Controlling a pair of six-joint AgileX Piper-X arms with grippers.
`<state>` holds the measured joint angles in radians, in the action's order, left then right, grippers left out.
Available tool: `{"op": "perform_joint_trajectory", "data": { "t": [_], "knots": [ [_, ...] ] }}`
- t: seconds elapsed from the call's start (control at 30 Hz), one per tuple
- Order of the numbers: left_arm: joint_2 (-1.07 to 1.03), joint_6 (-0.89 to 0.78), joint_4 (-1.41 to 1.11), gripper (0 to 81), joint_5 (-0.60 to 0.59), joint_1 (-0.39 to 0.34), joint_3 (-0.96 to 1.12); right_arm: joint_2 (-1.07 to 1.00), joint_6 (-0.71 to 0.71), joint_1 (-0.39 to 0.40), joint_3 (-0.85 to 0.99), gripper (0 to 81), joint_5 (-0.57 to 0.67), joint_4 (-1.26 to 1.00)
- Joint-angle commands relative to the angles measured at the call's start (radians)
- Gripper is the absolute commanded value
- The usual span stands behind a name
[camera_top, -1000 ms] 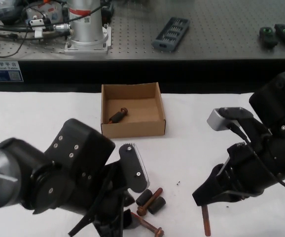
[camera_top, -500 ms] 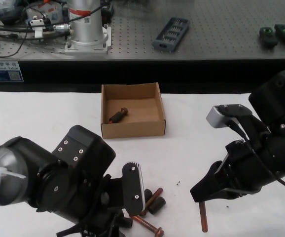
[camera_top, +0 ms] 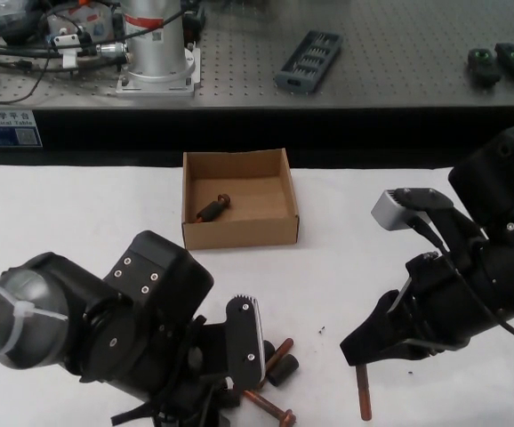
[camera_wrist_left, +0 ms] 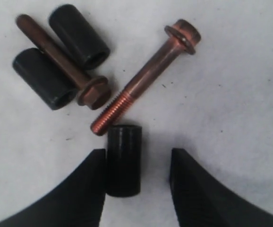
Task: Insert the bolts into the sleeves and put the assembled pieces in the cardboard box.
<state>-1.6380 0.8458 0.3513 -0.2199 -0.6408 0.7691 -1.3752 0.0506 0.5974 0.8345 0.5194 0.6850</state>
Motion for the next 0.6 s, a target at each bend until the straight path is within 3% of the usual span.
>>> {"op": "perform_joint_trajectory", "data": {
  "t": [0.0,0.2,0.4,0.57],
  "knots": [
    [-0.016,0.029,0.011,32.3,-0.001,0.000,-0.001,0.015,0.001,-0.004,0.003,10.6,0.022,-0.010],
    [-0.016,0.029,0.011,31.9,-0.014,0.000,-0.001,0.015,0.001,-0.004,0.003,10.6,0.022,-0.010],
    [-0.016,0.000,0.013,20.2,-0.061,0.000,-0.001,0.015,0.001,-0.004,0.003,10.6,0.022,-0.010],
    [-0.016,-0.051,0.022,18.6,-0.055,0.000,-0.001,0.015,0.001,-0.004,0.003,10.6,0.022,-0.010]
  ]
}}
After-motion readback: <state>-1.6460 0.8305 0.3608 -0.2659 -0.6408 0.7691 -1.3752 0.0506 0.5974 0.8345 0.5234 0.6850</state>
